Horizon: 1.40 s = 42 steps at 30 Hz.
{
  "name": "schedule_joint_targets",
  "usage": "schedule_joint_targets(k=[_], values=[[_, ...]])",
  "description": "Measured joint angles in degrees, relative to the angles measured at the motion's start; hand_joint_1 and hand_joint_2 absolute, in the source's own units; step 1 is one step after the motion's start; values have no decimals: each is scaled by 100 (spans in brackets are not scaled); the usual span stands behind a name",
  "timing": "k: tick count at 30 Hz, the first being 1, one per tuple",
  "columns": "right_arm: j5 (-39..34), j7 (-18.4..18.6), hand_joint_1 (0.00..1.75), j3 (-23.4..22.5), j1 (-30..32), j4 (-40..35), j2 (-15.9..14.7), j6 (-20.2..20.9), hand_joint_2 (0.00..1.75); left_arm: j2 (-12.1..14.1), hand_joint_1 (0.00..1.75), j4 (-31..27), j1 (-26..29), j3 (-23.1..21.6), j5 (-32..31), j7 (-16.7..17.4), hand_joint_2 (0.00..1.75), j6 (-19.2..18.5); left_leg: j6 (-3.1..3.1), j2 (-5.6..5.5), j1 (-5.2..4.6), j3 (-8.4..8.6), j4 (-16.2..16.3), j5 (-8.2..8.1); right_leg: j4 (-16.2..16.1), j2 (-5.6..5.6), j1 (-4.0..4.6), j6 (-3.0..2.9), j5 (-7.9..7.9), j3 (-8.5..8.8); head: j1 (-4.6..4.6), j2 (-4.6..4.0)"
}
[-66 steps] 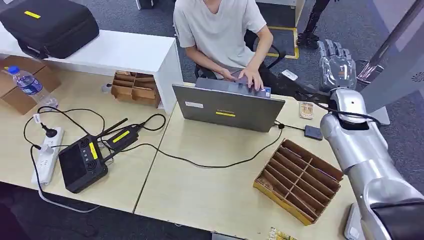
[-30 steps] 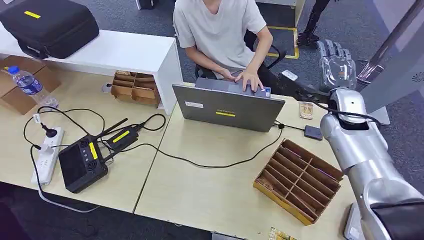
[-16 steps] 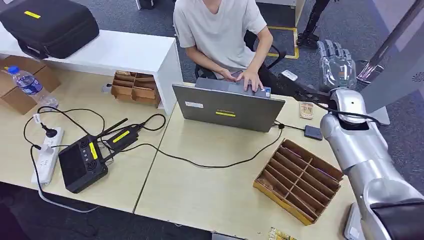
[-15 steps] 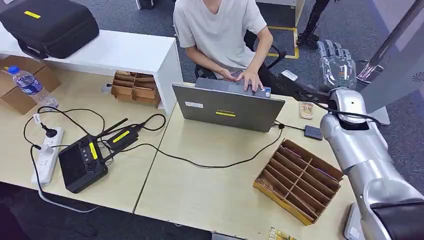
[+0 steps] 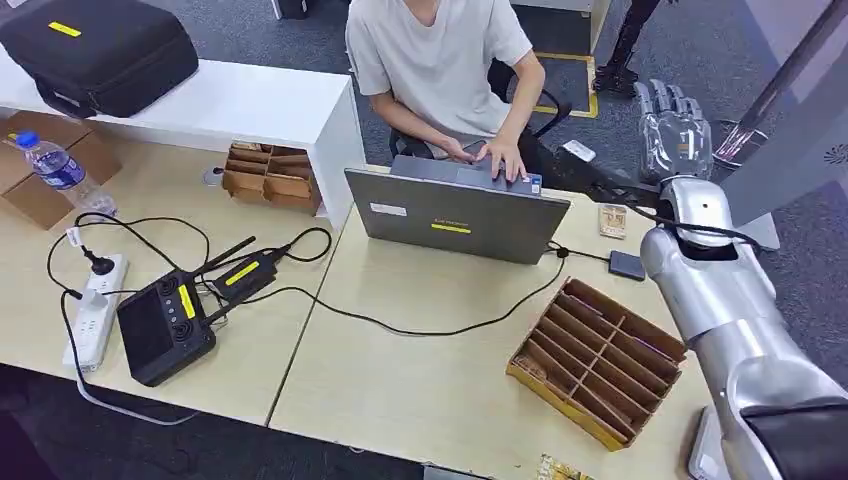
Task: Pass the card to the sensor for recognition and then transmit it.
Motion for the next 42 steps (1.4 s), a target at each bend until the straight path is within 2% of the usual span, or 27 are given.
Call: schedule_joint_targets(k=[42], values=[[0,0,0,0,1,0,0,0,175,0,0,0,1,0,0,0,175,0,0,0,0,0,0,0,0,0,0,0,0,0,0,0]])
